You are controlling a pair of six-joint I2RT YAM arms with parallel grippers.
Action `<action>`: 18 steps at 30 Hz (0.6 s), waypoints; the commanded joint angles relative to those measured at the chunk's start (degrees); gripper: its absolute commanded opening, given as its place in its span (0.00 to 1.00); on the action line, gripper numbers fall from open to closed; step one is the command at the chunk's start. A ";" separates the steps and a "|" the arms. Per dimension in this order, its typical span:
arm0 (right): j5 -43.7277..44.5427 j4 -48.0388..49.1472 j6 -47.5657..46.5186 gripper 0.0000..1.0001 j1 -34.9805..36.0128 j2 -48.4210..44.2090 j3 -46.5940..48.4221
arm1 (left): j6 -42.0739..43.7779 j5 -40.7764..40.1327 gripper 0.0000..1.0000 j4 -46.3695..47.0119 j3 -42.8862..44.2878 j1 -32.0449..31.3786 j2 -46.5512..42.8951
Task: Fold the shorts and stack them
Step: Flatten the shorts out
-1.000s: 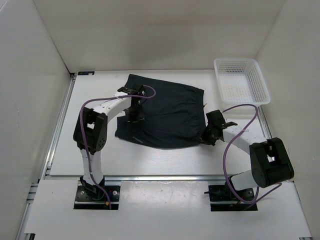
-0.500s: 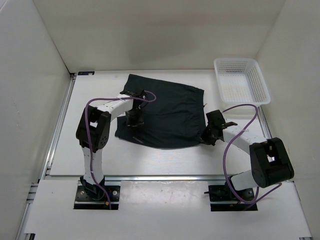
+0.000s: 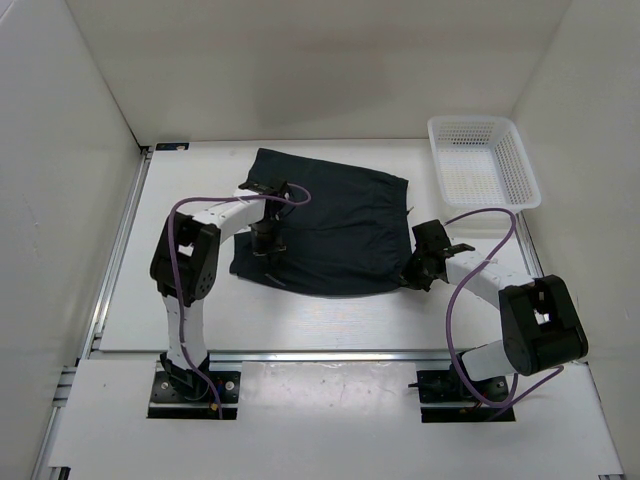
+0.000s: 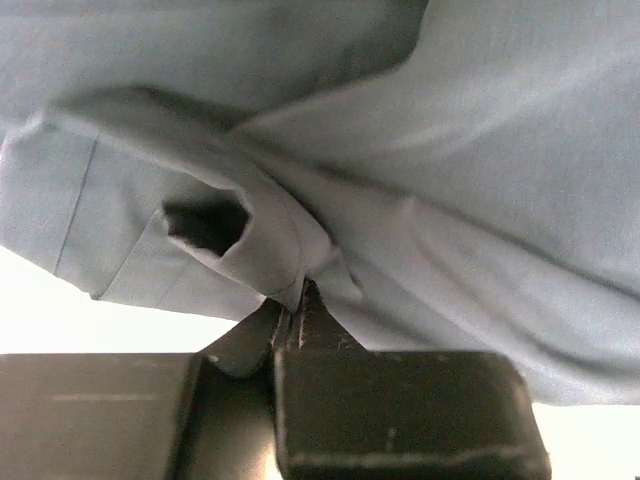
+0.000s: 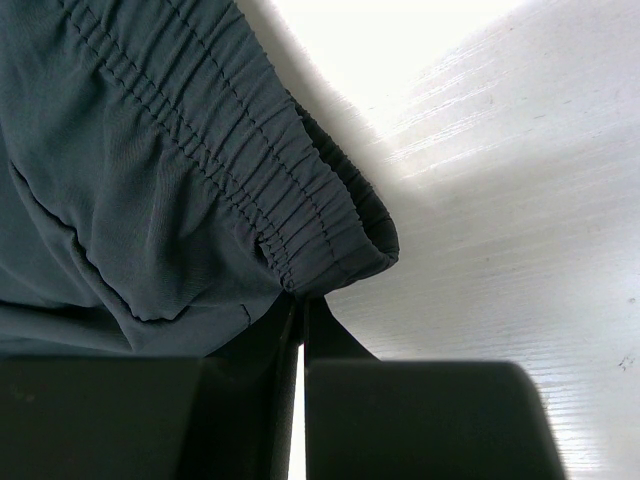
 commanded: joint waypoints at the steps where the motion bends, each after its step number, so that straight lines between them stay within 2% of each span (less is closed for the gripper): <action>1: 1.02 -1.21 -0.65 0.00 0.31 0.25 0.68 | -0.82 -1.72 0.10 -3.08 0.41 -0.30 -8.63; 4: 1.02 -1.21 -0.65 0.00 0.31 0.24 0.68 | -1.44 1.08 0.10 -3.70 -3.10 -0.82 -14.86; 7: 1.55 -1.21 -0.65 0.00 0.31 0.24 0.68 | -4.68 5.56 0.10 -3.09 -10.56 -2.05 -21.72; 12: 1.55 -1.21 -0.65 0.00 0.31 0.24 0.15 | -13.63 6.80 0.10 -2.56 -24.43 -6.18 -30.53; 13: 1.55 -1.21 -0.65 0.00 0.31 0.24 -0.37 | -14.87 7.32 0.13 -2.56 -25.95 -6.80 -31.76; 16: 2.07 -1.21 -0.65 0.00 0.31 0.24 -0.38 | -18.57 7.33 0.49 -2.56 -30.87 -8.03 -35.72; 17: 2.08 -1.21 -0.65 0.00 0.31 0.24 -0.38 | -19.18 6.81 0.58 -2.56 -31.67 -8.03 -37.03; 18: 2.08 -1.21 -0.65 0.00 0.31 0.24 -0.38 | -19.71 6.28 0.74 -2.56 -32.20 -8.03 -37.05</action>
